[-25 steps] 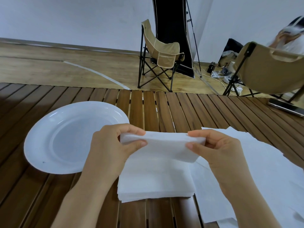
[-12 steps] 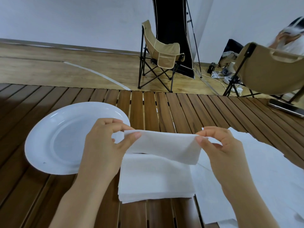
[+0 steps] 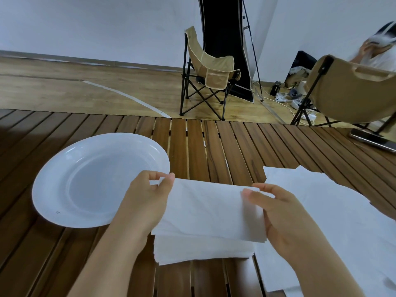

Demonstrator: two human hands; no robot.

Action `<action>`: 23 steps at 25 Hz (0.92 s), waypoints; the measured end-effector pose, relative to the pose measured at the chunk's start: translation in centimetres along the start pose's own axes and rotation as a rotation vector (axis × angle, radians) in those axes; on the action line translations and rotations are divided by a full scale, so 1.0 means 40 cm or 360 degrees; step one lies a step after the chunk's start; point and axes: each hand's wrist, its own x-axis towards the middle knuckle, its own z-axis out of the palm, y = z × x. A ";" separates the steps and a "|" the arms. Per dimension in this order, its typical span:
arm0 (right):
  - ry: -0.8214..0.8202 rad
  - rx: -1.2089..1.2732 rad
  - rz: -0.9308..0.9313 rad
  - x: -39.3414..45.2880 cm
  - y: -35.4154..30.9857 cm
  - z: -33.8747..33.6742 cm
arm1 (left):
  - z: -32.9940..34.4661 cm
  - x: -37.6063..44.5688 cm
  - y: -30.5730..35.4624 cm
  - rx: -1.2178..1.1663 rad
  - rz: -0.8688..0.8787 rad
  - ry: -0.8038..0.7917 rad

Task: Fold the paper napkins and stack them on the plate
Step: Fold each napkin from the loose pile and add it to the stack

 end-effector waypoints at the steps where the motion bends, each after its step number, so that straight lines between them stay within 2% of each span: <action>1: -0.0005 -0.0013 0.0021 0.003 0.002 0.002 | 0.004 -0.001 -0.001 -0.0008 -0.0039 -0.0021; 6: 0.0049 -0.0084 0.0085 -0.001 -0.002 0.007 | 0.019 0.006 -0.020 -0.0037 -0.0053 -0.0207; 10: 0.0154 -0.0209 0.0064 -0.007 -0.004 0.011 | 0.016 0.018 -0.034 0.0137 0.0036 0.0010; 14: 0.0111 -0.0262 0.0096 -0.001 0.009 0.010 | 0.014 0.020 -0.047 0.0270 0.0054 0.0173; 17: 0.0228 -0.0341 0.0030 0.009 0.022 0.012 | 0.018 0.025 -0.058 0.0285 0.0037 0.0198; 20: 0.0366 -0.0452 -0.0173 0.019 0.031 0.015 | 0.020 0.027 -0.063 0.0316 -0.0006 0.0180; 23: 0.0364 -0.0584 -0.0266 0.023 0.034 0.021 | 0.025 0.033 -0.073 0.0417 -0.0040 0.0138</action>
